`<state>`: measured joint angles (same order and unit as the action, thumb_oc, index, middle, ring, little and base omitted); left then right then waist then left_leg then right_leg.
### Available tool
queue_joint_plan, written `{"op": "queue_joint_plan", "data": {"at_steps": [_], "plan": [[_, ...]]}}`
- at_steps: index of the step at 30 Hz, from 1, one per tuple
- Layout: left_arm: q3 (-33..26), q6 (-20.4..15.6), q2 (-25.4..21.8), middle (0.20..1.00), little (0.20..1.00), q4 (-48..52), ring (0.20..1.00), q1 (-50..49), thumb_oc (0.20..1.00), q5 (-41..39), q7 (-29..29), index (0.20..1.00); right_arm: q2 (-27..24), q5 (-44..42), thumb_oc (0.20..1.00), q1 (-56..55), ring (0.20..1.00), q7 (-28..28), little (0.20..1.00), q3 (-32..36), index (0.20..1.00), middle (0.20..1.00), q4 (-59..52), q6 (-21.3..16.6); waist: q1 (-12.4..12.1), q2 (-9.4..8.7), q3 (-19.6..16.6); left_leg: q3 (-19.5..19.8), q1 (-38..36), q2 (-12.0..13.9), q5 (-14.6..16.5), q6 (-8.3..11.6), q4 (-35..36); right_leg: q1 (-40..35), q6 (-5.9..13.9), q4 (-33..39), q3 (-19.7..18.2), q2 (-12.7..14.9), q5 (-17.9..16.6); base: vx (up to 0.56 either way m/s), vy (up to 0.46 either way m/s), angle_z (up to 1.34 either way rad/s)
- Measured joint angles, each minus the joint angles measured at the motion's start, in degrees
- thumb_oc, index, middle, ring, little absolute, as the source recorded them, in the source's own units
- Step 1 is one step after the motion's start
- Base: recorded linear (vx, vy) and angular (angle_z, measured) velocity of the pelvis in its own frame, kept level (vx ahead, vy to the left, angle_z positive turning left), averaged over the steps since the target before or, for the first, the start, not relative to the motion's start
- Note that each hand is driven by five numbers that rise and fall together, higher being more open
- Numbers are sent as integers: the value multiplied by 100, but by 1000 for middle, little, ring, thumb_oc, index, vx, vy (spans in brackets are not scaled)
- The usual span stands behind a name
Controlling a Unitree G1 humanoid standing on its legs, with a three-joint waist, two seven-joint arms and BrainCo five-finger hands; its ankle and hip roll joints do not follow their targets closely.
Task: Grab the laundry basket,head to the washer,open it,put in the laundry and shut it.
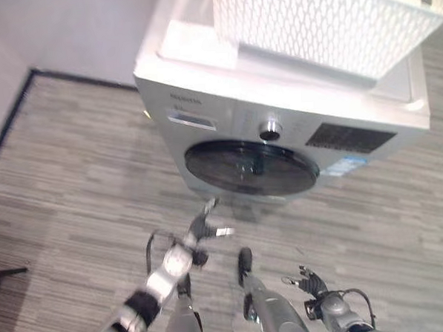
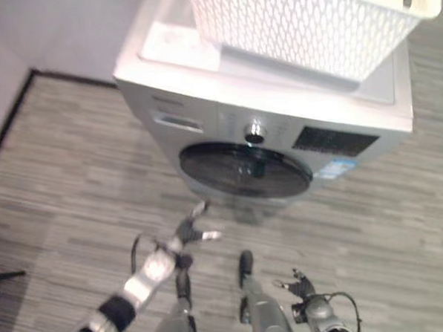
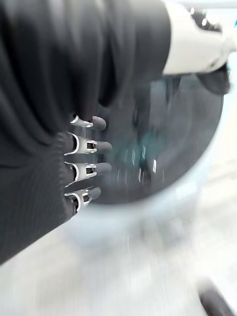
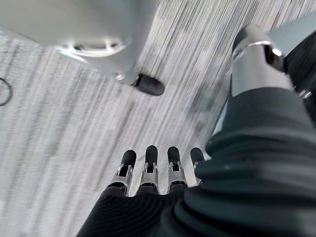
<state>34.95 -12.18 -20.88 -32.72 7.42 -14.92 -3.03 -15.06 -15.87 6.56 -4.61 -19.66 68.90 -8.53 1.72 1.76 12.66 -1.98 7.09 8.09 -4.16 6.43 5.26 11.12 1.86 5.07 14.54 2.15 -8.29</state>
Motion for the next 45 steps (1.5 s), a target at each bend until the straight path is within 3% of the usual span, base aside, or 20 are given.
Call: {"op": "queue_joint_plan", "data": {"at_steps": [3, 6, 9, 12, 18, 23, 32, 45], "plan": [[-544, 4, -100, 1000, 1000, -287, 1000, -726, 1000, -93, 331, 1000, -69, 104, 1000, -122, 1000, 87, 1000, 163, 1000, 1000, 232, 47, -170, 187, -193, 206, -230, -34, 32, -25, 0, -376, 13, -2, 232, 50, 85, 72, -21, 36], [-856, 14, -149, 1000, 1000, -797, 1000, -1071, 1000, -78, 450, 1000, -67, 104, 1000, -406, 1000, 147, 1000, 348, 1000, 1000, 339, 94, -383, 193, -609, 314, -379, -75, 111, -27, -2, -670, 100, 28, 445, 96, 285, 55, -2, 45], [-1516, 41, 125, 1000, 1000, -1636, 1000, -1152, 1000, -62, 485, 1000, -50, 101, 1000, -611, 1000, 260, 1000, 701, 1000, 1000, 453, 126, -402, 139, -849, 604, -499, -139, 109, -56, 3, -961, 160, 24, 706, 168, 348, 14, 13, 46], [-1800, 54, 15, 1000, 1000, -2125, 1000, -1309, 1000, 3, 438, 1000, -17, 101, 1000, -928, 1000, 343, 1000, 752, 1000, 1000, 667, 195, -474, -66, -1116, 876, -515, -190, 138, -84, -6, -1144, 184, 3, 991, 202, 445, 19, 5, 48], [-2533, 107, 1, 1000, 1000, -2743, 1000, -1472, 1000, 67, 320, 1000, 28, 217, 1000, -1198, 1000, 374, 1000, 948, 1000, 1000, 956, 286, -700, -248, -1190, 1231, -590, -279, 140, -97, -53, -1512, 216, 0, 1434, 262, 591, 43, 5, 42], [-2833, 153, 115, 1000, 1000, -3339, 1000, -1579, 1000, 210, 155, 1000, 77, 230, 1000, -1104, 1000, 370, 1000, 1071, 1000, 1000, 1007, 367, -784, -305, -1247, 1260, -632, -307, 166, -156, -109, -1586, 238, 42, 1465, 310, 624, 25, 36, 7], [-2582, 165, 317, 1000, 1000, -3003, 1000, -1431, 1000, 201, 147, 1000, 253, 247, 1000, -1184, 1000, 356, 1000, 1042, 1000, 1000, 802, 377, -695, -295, -1298, 1090, -754, -362, 190, -186, -98, -1548, 283, -1, 1302, 385, 614, -5, 36, -10], [-2247, 141, 383, 1000, 1000, -2916, 1000, -1417, 1000, 202, 211, 1000, 255, 598, 1000, -1128, 1000, 354, 1000, 886, 1000, 1000, 771, 478, -193, -316, -1295, -463, -1306, -239, 438, -291, -2, -1242, 271, 3, -205, 259, 333, -1, 34, -61]]}}
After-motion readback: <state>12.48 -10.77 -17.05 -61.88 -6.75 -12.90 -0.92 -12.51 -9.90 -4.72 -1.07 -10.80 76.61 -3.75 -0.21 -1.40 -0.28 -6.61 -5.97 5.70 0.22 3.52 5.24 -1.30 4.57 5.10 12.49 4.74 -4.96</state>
